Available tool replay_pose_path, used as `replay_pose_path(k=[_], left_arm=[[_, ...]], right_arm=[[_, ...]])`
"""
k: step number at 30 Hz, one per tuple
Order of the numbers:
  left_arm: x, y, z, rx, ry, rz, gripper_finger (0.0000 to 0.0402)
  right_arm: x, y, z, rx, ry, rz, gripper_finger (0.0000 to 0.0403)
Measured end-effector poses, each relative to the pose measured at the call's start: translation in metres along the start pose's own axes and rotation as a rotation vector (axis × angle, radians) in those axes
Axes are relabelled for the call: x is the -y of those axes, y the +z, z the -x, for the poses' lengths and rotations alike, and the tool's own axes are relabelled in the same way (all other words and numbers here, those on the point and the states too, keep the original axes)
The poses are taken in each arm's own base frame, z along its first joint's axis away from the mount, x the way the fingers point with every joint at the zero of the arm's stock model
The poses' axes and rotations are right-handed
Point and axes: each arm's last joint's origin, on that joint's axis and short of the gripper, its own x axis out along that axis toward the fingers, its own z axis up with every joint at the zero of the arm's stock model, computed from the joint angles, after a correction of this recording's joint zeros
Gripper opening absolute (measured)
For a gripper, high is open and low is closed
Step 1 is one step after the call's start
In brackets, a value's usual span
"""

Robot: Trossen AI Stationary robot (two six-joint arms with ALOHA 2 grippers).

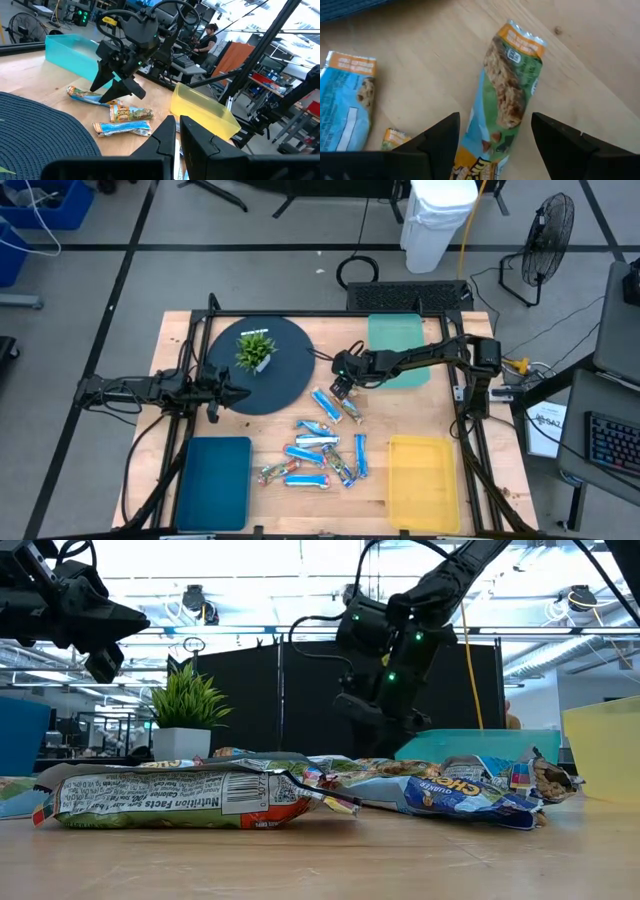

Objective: Pick and place Granola Bars by type
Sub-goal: Put the yellow granola bar into the green bin

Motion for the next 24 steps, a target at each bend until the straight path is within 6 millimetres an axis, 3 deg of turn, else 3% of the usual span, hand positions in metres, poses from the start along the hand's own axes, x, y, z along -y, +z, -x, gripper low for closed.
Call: replay_pose_path(k=[7, 18, 24], left_arm=[[0.000, 0.000, 0.000, 0.000, 0.000, 0.000, 0.0031], [0.000, 0.000, 0.000, 0.000, 0.000, 0.000, 0.0031], [0.000, 0.000, 0.000, 0.000, 0.000, 0.000, 0.0031]], right_arm=[[0.003, -0.008, -0.004, -0.022, -0.013, -0.001, 0.0199], [0.004, -0.009, -0.006, 0.005, 0.005, 0.047, 0.0058], [-0.004, 0.000, 0.010, 0.106, 0.062, 0.132, 0.0009]])
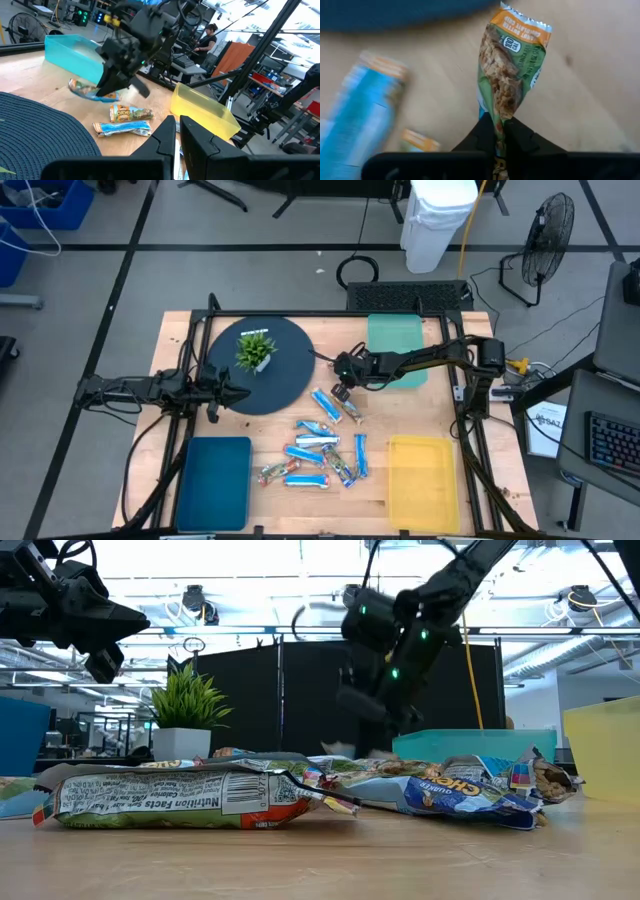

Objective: Pick and place Granola Bars by type
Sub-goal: Put the yellow granola bar into the green bin

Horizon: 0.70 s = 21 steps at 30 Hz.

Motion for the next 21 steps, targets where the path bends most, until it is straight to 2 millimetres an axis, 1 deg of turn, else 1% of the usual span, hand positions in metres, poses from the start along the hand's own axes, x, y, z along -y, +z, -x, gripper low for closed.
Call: replay_pose_path(k=[4, 7, 10, 15, 18, 21], left_arm=[[0.000, 0.000, 0.000, 0.000, 0.000, 0.000, 0.0031], [0.000, 0.000, 0.000, 0.000, 0.000, 0.000, 0.0031], [0.000, 0.000, 0.000, 0.000, 0.000, 0.000, 0.0031], [0.000, 0.000, 0.000, 0.000, 0.000, 0.000, 0.0031], [0.000, 0.000, 0.000, 0.000, 0.000, 0.000, 0.0031], [0.000, 0.000, 0.000, 0.000, 0.000, 0.000, 0.0031]], right_arm=[[-0.005, 0.012, 0.024, 0.103, 0.047, 0.037, 0.0009], [-0.009, 0.021, 0.048, 0.186, 0.085, 0.070, 0.0010], [-0.014, 0.026, 0.074, 0.254, 0.121, 0.115, 0.0008], [-0.022, 0.027, 0.113, 0.349, 0.176, 0.185, 0.0008], [-0.025, 0.025, 0.132, 0.380, 0.202, 0.230, 0.0008], [-0.029, 0.022, 0.146, 0.404, 0.223, 0.268, 0.0008]])
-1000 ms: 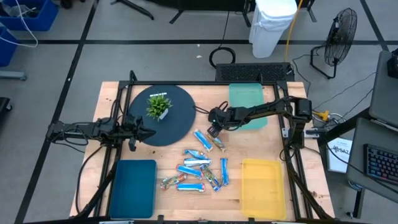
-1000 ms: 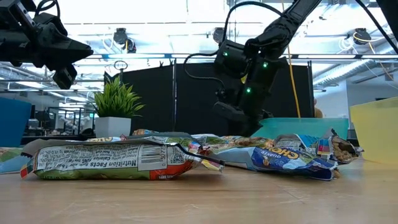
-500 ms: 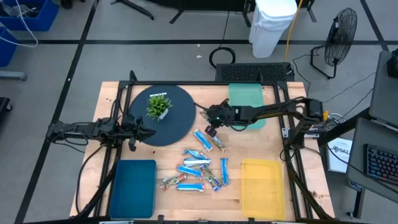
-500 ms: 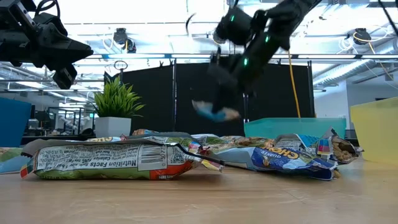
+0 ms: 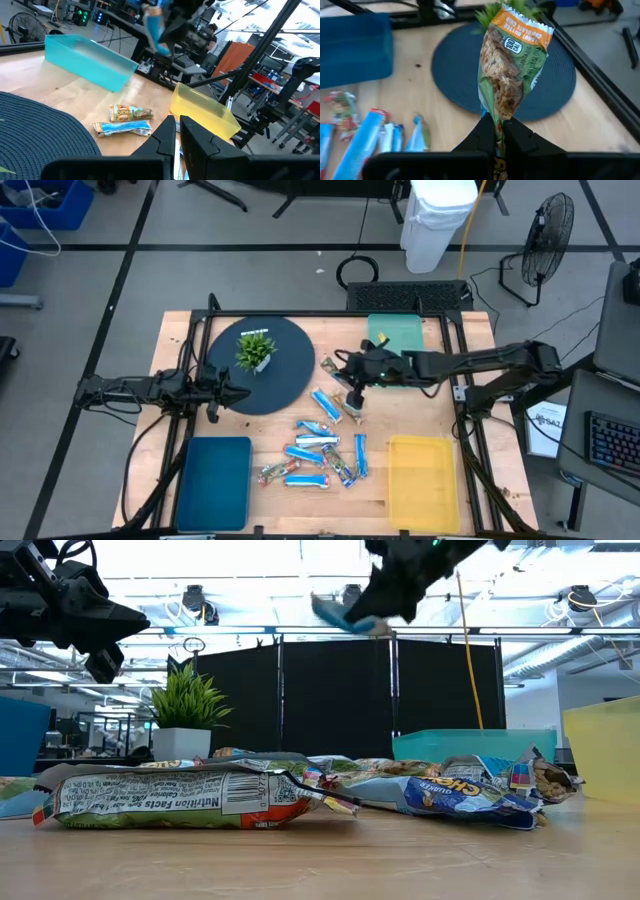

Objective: Pick and place Granola Bars by type
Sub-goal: Put the yellow granola bar into the green bin

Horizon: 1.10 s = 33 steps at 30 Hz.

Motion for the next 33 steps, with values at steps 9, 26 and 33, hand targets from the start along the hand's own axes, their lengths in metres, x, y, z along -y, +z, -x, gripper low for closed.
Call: replay_pose_path(k=[9, 26, 33], left_arm=[[0.000, 0.000, 0.000, 0.000, -0.001, 0.000, 0.0031], [0.000, 0.000, 0.000, 0.000, -0.001, 0.000, 0.0031], [0.000, 0.000, 0.000, 0.000, -0.001, 0.000, 0.0031]], right_arm=[[-0.007, -0.042, 0.017, 0.121, 0.061, 0.019, 0.0008], [-0.005, -0.111, 0.078, 0.465, 0.509, 0.057, 0.0008], [-0.010, -0.116, 0.087, 0.503, 0.821, 0.132, 0.0008]])
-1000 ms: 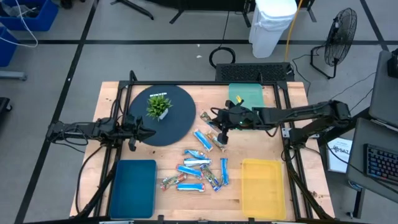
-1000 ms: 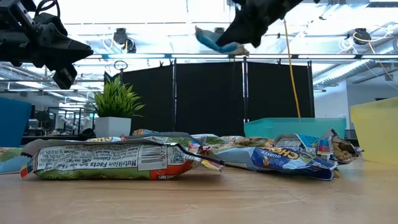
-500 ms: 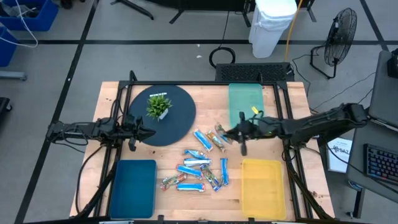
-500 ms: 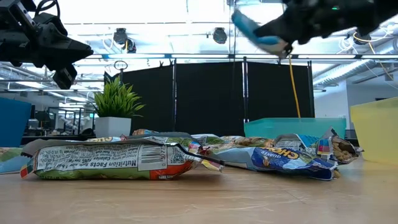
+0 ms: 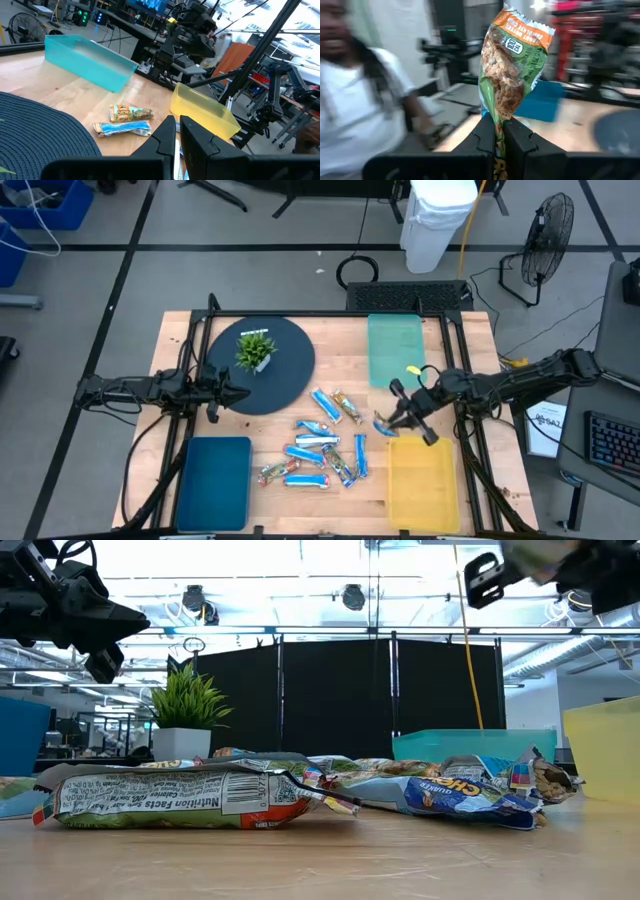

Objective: Pick and place Granola Bars by type
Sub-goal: Put the yellow granola bar into the green bin

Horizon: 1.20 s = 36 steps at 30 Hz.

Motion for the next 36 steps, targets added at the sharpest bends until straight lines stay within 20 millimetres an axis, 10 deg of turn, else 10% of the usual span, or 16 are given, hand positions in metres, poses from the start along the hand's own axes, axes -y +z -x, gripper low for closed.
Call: replay_pose_path(k=[8, 36], left_arm=[[0.000, 0.000, 0.000, 0.000, 0.000, 0.000, 0.0031], [0.000, 0.000, 0.000, 0.000, 0.000, 0.000, 0.0031]], right_arm=[[-0.002, -0.002, 0.002, 0.041, 0.033, 0.003, 0.0008], [0.028, -0.010, 0.008, 0.007, -0.911, 0.038, 0.0008]])
